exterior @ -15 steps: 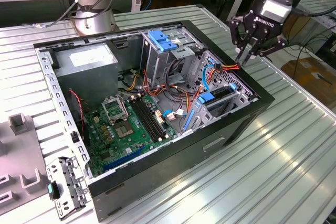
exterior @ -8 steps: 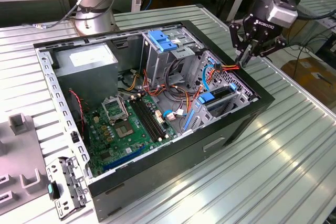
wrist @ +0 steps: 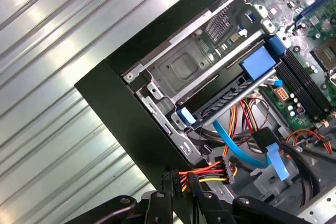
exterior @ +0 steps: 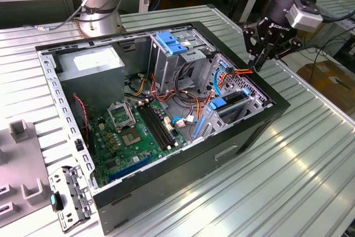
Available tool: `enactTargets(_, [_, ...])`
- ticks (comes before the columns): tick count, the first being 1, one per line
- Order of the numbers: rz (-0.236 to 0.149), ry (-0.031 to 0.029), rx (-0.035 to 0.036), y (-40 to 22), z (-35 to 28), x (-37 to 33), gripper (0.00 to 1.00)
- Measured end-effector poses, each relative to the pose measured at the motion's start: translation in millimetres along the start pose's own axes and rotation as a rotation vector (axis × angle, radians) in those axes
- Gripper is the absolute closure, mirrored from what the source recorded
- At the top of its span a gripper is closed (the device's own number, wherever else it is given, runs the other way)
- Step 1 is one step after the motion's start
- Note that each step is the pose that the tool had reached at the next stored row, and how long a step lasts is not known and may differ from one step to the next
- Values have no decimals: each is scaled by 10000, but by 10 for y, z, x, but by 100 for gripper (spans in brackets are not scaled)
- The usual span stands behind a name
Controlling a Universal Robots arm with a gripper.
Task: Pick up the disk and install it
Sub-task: 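Insert the first disk wire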
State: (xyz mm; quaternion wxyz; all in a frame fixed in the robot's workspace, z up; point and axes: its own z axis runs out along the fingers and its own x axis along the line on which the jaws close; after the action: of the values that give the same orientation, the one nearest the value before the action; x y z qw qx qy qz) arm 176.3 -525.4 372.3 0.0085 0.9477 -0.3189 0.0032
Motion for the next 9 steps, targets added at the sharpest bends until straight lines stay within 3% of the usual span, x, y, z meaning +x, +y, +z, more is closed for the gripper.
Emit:
enactTargets(6, [-1142,57,44,1,30,1,75])
enactTargets(9, [-1415,100,74,7,46,3,75])
